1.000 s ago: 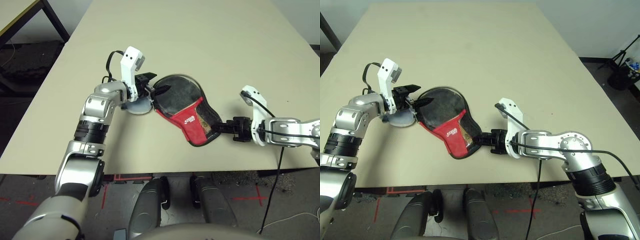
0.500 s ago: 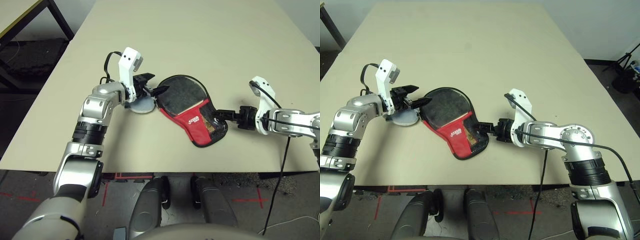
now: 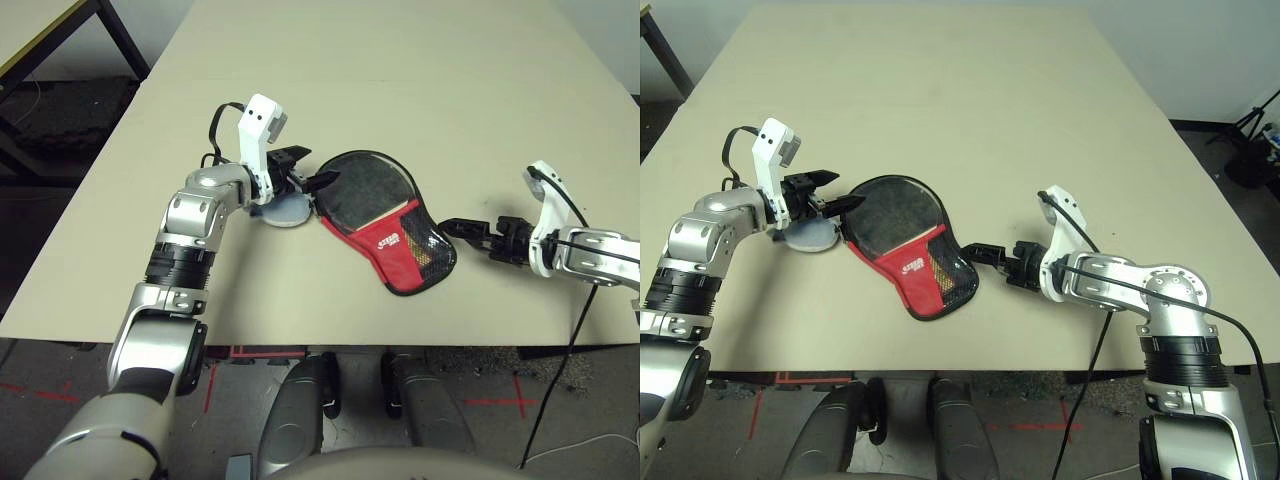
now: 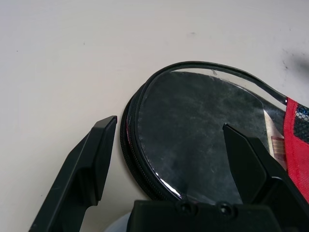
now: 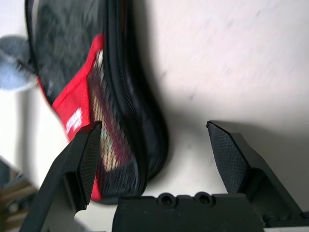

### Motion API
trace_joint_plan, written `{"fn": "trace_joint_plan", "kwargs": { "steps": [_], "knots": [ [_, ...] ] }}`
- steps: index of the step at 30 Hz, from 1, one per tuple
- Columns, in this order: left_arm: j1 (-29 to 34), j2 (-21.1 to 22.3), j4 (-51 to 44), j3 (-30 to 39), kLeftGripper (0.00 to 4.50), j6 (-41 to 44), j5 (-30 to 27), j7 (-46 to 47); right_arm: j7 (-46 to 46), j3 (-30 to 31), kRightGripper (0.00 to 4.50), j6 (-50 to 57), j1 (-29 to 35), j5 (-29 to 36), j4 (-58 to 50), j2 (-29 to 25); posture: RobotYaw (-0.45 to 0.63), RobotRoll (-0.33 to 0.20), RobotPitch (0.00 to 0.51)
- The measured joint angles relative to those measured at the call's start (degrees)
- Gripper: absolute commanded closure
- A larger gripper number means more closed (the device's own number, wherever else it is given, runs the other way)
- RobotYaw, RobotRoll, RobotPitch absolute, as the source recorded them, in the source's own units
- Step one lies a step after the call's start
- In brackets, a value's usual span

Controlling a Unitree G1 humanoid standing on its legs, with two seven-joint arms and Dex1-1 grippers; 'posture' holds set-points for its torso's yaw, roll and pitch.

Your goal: Store the ping-pong paddle in its case and zip it.

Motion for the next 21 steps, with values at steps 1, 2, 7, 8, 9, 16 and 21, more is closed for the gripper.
{"fn": "trace_joint_plan", "kwargs": {
  "steps": [1,2,7,8,9,16,21],
  "knots": [
    [0.0,0.0,0.0,0.0,0.0,0.0,0.0,0.0,0.1,0.2,0.03,0.4,0.2,0.6,-0.1,-0.3,-0.1,0.0,0.204],
    [0.0,0.0,0.0,0.0,0.0,0.0,0.0,0.0,0.2,0.6,0.03,0.6,0.4,1.1,-0.2,-0.6,-0.09,0.0,0.204],
    [0.0,0.0,-0.1,0.0,0.0,0.3,0.0,0.1,0.6,2.8,0.03,0.7,-0.5,2.1,-0.3,-0.6,-0.09,0.0,0.206],
    [0.1,0.1,-0.1,0.0,0.0,0.3,0.0,0.1,0.7,3.2,0.03,0.7,-0.9,2.1,-0.3,-0.2,-0.09,0.0,0.206],
    [0.1,0.1,-0.1,0.0,0.0,0.4,0.0,0.2,0.7,3.8,0.03,0.8,-1.4,1.9,-0.2,0.2,-0.09,0.0,0.208],
    [0.2,-0.1,-0.8,0.0,0.0,0.7,-0.1,0.5,1.1,6.4,0.03,1.6,-4.8,-0.4,0.7,4.5,-0.09,0.0,0.213],
    [0.2,-0.5,-0.9,0.0,0.0,1.0,-0.1,0.5,1.5,7.8,0.03,2.6,-7.0,-2.0,1.8,8.2,-0.1,0.0,0.214]
  ]
}}
